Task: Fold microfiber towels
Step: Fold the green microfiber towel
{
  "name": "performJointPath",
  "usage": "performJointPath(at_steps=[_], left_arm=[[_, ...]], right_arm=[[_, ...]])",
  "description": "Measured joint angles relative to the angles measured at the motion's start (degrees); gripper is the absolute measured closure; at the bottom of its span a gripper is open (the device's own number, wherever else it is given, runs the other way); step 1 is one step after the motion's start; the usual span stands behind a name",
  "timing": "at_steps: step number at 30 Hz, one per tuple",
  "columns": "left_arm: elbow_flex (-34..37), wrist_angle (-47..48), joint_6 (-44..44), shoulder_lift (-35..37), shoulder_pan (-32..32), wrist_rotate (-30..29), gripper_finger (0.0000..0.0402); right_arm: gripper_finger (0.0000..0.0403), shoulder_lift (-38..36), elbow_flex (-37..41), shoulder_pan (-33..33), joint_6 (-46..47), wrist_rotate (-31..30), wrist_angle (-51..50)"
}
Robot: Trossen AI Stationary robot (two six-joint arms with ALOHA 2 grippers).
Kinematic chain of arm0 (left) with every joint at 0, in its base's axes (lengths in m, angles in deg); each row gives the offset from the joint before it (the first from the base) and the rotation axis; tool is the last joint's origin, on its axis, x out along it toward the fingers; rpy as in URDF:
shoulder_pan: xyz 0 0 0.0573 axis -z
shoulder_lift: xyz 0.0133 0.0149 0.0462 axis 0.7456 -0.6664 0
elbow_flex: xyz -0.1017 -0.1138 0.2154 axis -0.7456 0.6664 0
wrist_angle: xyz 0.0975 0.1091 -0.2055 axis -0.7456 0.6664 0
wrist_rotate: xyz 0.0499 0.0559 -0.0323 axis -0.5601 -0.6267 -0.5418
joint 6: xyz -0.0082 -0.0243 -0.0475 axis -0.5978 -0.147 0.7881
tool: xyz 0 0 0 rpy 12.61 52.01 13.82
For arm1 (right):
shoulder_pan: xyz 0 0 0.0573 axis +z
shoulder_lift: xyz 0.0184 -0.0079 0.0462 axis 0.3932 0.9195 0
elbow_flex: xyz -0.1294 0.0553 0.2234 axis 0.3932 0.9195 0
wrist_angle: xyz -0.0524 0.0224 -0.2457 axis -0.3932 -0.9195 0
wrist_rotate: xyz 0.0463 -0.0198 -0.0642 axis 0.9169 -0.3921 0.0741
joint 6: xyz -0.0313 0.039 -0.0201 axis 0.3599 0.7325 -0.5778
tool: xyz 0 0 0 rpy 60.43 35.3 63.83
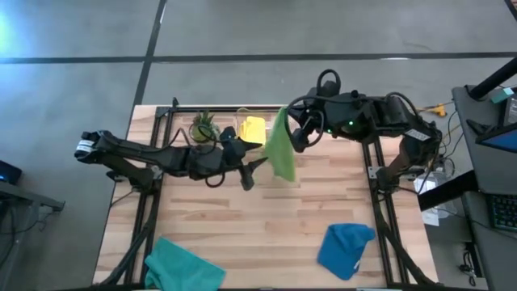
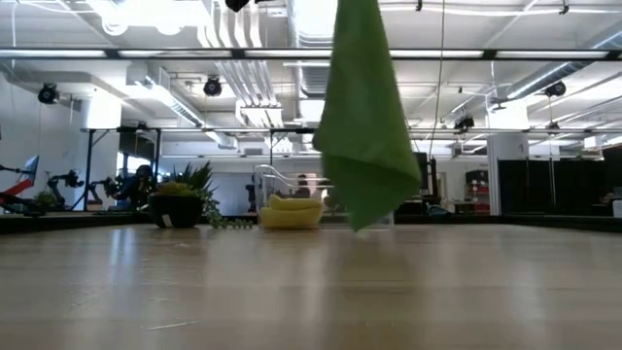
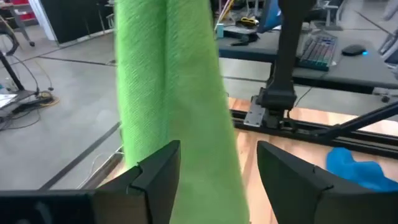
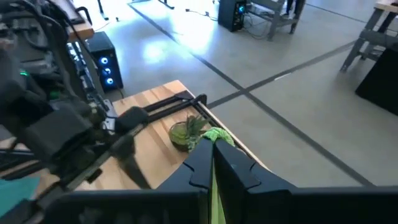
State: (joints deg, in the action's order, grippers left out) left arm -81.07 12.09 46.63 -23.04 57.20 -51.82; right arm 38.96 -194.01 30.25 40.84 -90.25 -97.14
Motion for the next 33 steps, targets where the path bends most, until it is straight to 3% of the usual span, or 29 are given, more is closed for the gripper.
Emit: performJointPath(at_steps=[11,25,33], left_arm=[[0.9,3.4,5.7,-7.1,-4.7,6.0,0.0203],[1.2,15.2,9.5,-9.6,-8.7,9.2,0.0204],[1.2,15.7,8.6,-9.9,-10.6,11.8,0.0204]], right_arm=[[0.0394,-1.3,0.0,0.1,-0.9,2.9,0.1],[0.0394,-2.5,0.0,0.2,-0.9,4.4,-0.1],[0.0394,-3.0,0.0,0.2,-1.0,4.7,0.3]])
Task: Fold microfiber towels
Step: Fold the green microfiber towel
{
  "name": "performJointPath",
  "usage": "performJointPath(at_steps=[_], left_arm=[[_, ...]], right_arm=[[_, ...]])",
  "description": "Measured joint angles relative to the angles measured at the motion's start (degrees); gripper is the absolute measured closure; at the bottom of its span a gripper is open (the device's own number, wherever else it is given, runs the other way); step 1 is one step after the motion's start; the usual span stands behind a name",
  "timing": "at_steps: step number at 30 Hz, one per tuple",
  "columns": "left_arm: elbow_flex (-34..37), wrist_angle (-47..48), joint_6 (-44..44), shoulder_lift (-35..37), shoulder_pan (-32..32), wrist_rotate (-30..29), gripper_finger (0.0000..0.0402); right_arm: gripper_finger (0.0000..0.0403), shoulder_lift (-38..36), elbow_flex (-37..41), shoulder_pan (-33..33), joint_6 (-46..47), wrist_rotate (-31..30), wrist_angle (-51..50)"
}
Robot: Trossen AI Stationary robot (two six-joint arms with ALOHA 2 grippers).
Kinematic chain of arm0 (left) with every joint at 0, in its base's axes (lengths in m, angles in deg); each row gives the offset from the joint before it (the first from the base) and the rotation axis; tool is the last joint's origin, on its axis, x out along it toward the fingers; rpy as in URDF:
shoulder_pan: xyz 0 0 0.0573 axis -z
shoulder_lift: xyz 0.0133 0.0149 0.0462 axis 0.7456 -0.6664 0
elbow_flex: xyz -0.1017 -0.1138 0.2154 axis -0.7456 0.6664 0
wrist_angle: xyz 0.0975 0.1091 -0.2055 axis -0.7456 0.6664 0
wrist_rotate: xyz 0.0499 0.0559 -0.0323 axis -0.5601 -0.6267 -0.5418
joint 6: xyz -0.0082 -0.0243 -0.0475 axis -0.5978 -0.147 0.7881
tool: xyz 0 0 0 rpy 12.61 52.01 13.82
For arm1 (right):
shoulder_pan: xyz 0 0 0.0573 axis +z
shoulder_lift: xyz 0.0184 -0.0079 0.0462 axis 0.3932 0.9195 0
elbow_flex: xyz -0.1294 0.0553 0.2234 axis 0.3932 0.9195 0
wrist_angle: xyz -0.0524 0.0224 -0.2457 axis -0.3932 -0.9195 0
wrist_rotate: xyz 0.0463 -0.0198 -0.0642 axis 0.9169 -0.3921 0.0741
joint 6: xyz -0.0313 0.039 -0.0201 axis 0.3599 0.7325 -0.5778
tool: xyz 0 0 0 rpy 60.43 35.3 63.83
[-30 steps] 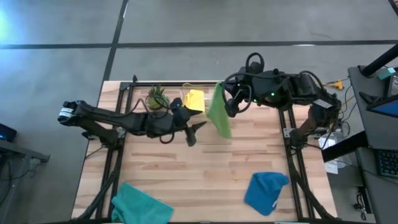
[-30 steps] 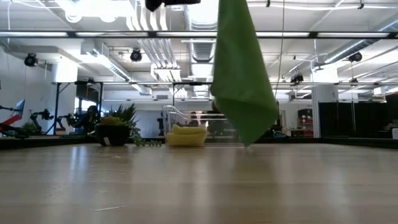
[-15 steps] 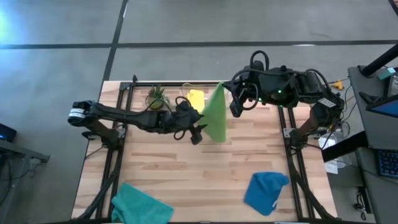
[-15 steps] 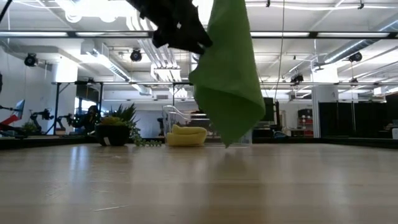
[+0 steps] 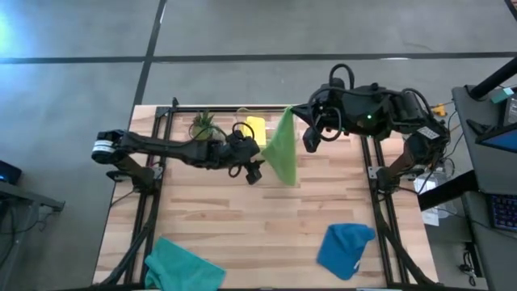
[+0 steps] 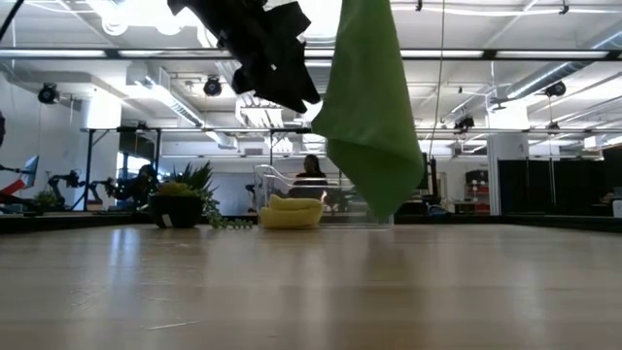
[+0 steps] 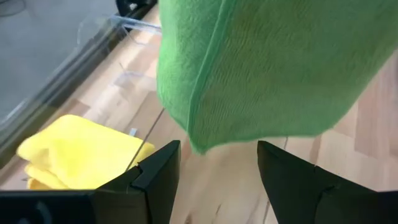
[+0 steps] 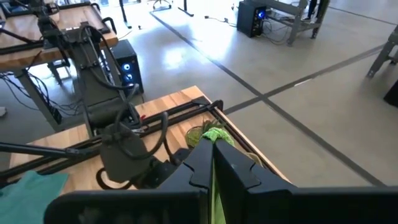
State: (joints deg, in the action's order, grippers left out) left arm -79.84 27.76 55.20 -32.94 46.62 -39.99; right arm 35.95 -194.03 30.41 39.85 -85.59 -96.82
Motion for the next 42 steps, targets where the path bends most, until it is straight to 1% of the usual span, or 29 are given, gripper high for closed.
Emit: performJointPath(at_steps=[4,9,14,16,18,19,22,23,24,25,30,34,39,41,42], left_arm=[[0.0,-1.7,-0.1,-0.6,-1.4,4.5,0.0204],[0.0,-3.6,-2.5,-1.2,-2.1,6.1,0.0204],[0.0,-5.2,-2.9,-2.1,-2.7,10.3,0.0204],[0.0,-4.9,-2.8,-2.8,-2.7,10.6,0.0213],[0.0,-4.2,-2.7,-3.1,-2.8,11.4,0.0239],[-0.1,-3.5,-2.7,-3.0,-2.8,11.9,0.0259],[-0.1,-1.3,-2.6,-2.3,-2.7,12.4,0.0343],[-0.2,0.3,-2.6,-1.8,-2.7,12.5,0.0371],[-0.2,1.4,-2.5,-1.0,-2.6,12.5,0.0386],[-0.2,1.8,-2.5,-0.1,-2.5,12.5,0.0389],[-0.3,5.5,-2.5,6.8,-1.9,10.7,0.0399],[-0.9,9.1,-2.4,13.2,-1.2,6.9,0.0401],[-2.3,15.1,-2.4,20.3,-1.0,3.2,0.0401],[-2.6,15.1,-1.1,23.1,-1.0,3.4,0.0401],[-2.7,14.8,-0.2,24.2,-1.0,4.8,0.0401]], right_arm=[[0.0394,-0.2,0.0,0.1,-0.1,0.1,0.0],[0.0394,-0.4,0.0,0.6,-0.1,0.2,0.0],[0.0394,-0.6,0.0,0.7,-0.1,0.2,0.0],[0.0394,-0.7,0.0,0.7,-0.1,0.2,0.0],[0.0394,-0.8,0.0,0.7,-0.1,0.2,0.0],[0.0394,-0.9,0.0,0.7,-0.1,0.2,0.0],[0.0394,-1.2,0.0,0.7,-0.5,0.0,-1.2],[0.0394,-1.4,0.0,0.7,-0.5,-0.2,-2.1],[0.0394,-1.5,0.0,0.7,-0.5,-0.3,-3.3],[0.0394,-1.6,0.0,0.6,-0.5,-0.7,-4.7],[0.0394,-2.2,0.0,0.6,0.3,-6.0,-12.2],[0.0394,-2.6,0.0,0.2,0.8,-9.3,-16.0],[0.0394,-3.2,0.0,-1.8,1.4,-9.7,-21.4],[0.0394,-3.4,0.0,-2.8,1.7,-9.7,-23.1],[0.0394,-3.4,0.0,-3.2,2.0,-9.7,-23.7]])
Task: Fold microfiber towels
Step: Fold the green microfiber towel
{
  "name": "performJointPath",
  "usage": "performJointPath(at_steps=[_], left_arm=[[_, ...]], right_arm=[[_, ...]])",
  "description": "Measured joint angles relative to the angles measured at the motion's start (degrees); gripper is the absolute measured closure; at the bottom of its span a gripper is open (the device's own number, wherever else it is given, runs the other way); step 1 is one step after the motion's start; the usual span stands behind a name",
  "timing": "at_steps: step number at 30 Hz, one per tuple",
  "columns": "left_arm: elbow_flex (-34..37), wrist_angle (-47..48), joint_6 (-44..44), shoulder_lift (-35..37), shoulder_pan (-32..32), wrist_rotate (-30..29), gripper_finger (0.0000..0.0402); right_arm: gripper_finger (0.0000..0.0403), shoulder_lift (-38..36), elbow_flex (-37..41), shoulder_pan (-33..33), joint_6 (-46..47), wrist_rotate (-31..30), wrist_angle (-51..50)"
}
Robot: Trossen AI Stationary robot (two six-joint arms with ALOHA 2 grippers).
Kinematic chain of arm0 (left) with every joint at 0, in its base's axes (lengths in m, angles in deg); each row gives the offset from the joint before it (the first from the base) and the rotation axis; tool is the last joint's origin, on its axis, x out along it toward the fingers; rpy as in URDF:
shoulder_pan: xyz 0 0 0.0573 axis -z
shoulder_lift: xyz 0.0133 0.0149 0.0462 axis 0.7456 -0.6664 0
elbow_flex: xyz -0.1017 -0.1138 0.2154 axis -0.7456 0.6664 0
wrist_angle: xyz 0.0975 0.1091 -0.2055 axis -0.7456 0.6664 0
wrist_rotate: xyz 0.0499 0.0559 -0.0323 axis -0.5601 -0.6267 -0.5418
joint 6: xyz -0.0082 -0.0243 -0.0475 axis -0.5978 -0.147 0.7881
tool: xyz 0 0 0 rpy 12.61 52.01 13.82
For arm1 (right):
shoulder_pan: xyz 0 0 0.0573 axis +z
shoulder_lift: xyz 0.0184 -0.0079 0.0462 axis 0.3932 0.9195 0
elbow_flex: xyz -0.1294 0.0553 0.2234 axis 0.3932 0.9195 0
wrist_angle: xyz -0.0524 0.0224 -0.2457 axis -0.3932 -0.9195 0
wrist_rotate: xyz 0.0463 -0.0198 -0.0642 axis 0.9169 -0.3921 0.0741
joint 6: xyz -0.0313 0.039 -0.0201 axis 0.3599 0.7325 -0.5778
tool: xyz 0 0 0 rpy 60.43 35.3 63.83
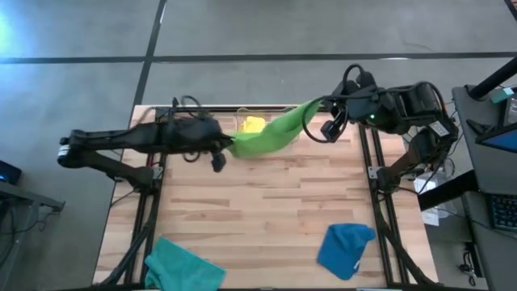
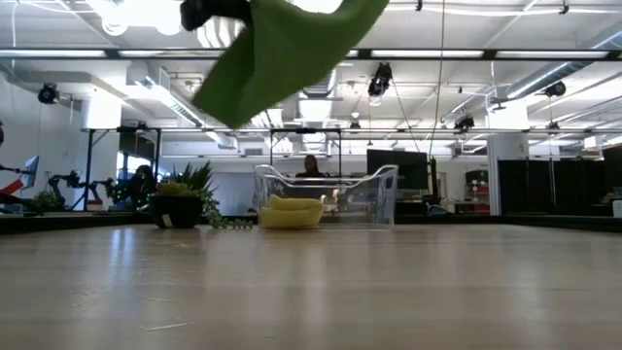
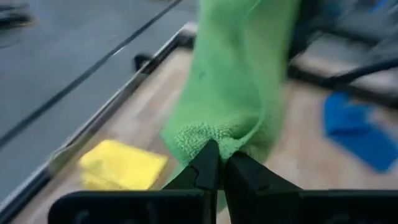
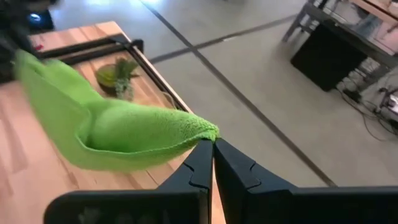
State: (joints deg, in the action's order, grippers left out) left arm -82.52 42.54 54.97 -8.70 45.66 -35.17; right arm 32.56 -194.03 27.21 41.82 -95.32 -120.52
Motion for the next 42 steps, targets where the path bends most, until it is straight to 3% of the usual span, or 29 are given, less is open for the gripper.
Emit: performJointPath(at_steps=[6,14,22,32,37,42], left_arm=[[0.1,-8.0,4.9,4.6,0.0,13.4,0.0401],[0.2,-8.0,11.2,3.6,0.2,19.4,0.0401],[1.2,6.9,15.6,-5.7,8.2,13.9,0.0402],[1.3,-6.7,12.6,-21.2,10.0,18.2,0.0395],[-0.5,-7.1,12.8,-22.6,10.4,19.2,0.04],[-0.6,-7.3,12.6,-22.3,10.5,19.3,0.0366]], right_arm=[[0.0394,0.6,0.1,-1.2,0.1,0.3,-0.6],[0.0394,2.5,0.3,-1.2,0.1,1.8,-0.4],[0.0394,2.7,1.0,-0.4,5.2,10.1,-0.6],[0.0394,4.3,5.3,2.5,8.3,10.3,-0.5],[0.0394,4.3,8.1,3.3,9.7,10.7,-0.5],[0.0394,4.3,9.2,3.6,10.2,11.1,-0.5]])
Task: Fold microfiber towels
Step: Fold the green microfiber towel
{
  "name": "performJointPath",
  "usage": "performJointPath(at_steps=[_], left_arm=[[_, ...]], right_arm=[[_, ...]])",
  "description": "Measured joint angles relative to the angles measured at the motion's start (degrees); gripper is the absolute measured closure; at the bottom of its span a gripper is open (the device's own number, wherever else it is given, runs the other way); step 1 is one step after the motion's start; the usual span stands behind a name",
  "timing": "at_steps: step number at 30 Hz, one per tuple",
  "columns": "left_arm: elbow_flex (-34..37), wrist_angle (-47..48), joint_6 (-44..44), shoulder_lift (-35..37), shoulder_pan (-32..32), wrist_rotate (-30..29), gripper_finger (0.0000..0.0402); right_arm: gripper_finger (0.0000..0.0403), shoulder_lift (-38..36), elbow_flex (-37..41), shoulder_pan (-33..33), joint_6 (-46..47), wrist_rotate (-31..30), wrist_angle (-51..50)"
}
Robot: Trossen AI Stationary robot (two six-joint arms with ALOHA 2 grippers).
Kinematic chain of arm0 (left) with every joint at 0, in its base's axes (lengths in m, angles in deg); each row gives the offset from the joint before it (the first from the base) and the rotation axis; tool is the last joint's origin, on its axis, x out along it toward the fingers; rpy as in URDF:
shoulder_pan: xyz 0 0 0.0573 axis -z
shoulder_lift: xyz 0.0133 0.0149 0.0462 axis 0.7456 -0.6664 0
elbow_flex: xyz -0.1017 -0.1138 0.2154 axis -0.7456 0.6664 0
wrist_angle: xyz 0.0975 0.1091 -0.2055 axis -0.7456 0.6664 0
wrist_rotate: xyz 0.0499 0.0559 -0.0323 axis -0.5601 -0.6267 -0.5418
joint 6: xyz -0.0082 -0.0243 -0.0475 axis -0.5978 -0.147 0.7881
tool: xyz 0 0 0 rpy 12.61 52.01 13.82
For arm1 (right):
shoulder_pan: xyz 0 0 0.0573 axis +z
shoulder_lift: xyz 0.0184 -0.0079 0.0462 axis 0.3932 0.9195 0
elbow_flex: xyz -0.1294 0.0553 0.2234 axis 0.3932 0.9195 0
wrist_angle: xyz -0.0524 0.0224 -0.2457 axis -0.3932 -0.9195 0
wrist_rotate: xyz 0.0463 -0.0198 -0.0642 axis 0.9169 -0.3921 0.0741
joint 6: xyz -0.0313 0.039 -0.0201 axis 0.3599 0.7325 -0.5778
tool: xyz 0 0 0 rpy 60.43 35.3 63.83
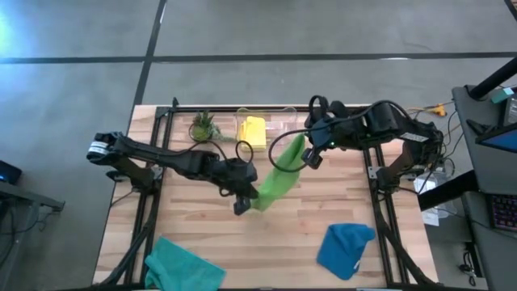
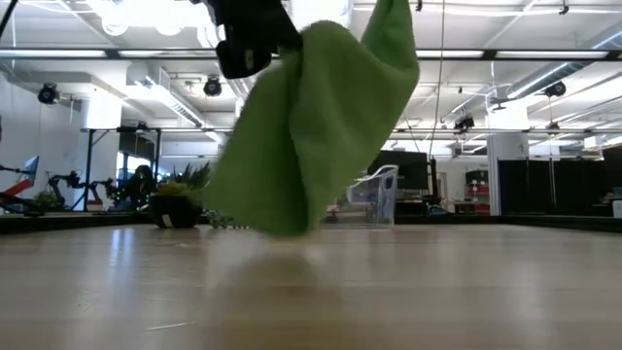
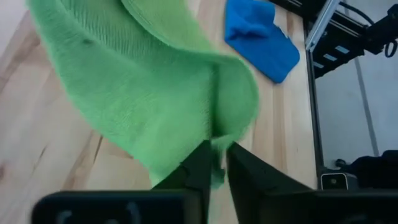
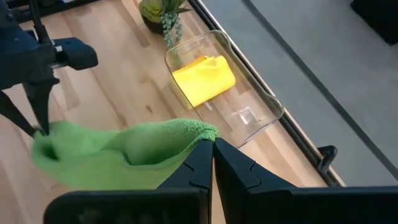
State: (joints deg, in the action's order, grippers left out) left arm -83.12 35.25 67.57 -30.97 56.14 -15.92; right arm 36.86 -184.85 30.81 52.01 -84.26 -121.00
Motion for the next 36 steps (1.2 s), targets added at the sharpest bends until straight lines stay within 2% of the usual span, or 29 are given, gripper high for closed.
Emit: performJointPath(at_steps=[5,11,17,22,27,31,36], left_arm=[[0.1,-1.8,0.0,-0.3,-0.1,0.8,0.0312],[0.2,-2.6,1.3,-1.7,0.0,0.7,0.0306],[0.3,-4.8,1.0,-4.4,0.0,-7.2,0.0306],[0.5,-12.9,-5.6,-6.6,-0.3,-12.2,0.0306],[0.5,-16.2,-6.0,-11.0,-1.6,-11.4,0.0306],[0.5,-17.9,-4.5,-14.7,-2.5,-8.0,0.0306],[0.5,-19.5,-4.3,-18.3,-2.8,-7.6,0.0306]], right_arm=[[0.0394,-0.1,0.0,0.2,0.5,0.1,0.2],[0.0394,-0.7,-0.1,0.7,0.9,0.2,0.3],[0.0394,-0.9,-0.1,0.7,0.9,0.1,0.5],[0.0394,-0.9,-0.1,0.7,0.9,0.1,0.6],[0.0394,-0.9,-0.2,0.7,0.9,0.1,1.5],[0.0394,-1.0,-0.2,0.7,0.9,0.1,2.1],[0.0394,-1.2,-0.2,0.7,0.9,0.1,2.3]])
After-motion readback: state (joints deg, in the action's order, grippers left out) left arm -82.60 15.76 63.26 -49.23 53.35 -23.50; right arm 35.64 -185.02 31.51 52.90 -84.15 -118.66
